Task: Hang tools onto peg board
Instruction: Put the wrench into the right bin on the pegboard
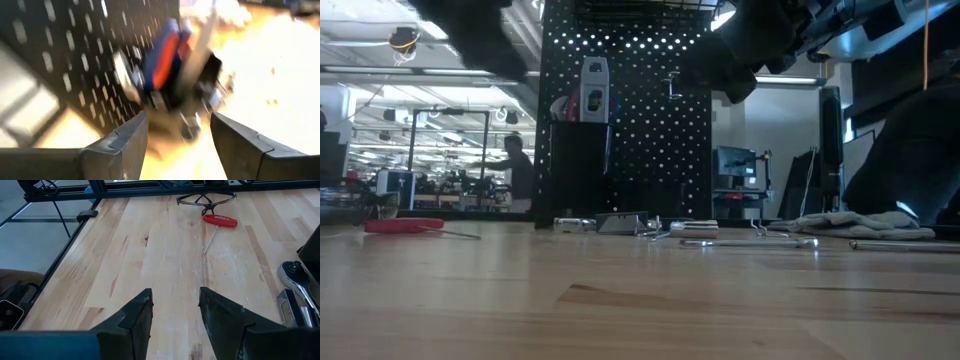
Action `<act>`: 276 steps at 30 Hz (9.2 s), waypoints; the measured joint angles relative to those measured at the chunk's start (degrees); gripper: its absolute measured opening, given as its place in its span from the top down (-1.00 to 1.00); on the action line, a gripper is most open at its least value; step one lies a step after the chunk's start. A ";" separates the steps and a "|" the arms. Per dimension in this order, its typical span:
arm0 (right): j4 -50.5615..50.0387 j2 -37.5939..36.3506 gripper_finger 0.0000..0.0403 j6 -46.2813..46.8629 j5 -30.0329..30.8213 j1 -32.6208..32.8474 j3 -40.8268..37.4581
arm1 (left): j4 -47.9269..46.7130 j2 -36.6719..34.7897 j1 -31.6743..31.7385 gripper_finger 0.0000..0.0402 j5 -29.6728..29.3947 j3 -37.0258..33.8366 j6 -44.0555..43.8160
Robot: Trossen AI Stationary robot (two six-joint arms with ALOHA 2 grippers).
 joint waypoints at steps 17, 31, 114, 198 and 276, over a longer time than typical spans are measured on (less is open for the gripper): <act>0.02 0.00 0.18 -0.42 0.01 0.00 0.00 | -10.13 18.01 -14.74 -0.01 7.34 -5.55 -34.14; -4.40 0.00 0.18 -0.44 0.38 0.00 0.00 | -8.85 29.90 -12.60 -0.01 10.16 -5.57 -37.16; -8.96 13.78 0.86 3.91 -4.45 -4.57 -0.22 | 54.60 61.45 -19.13 -0.01 0.46 0.51 -4.05; 19.56 16.94 0.95 8.13 12.33 4.39 -16.72 | 59.39 64.68 -17.51 0.22 5.18 0.42 -4.48; 36.66 2.25 0.86 -28.09 4.83 4.44 -7.61 | 92.46 45.88 -21.51 0.55 11.36 -8.39 -6.34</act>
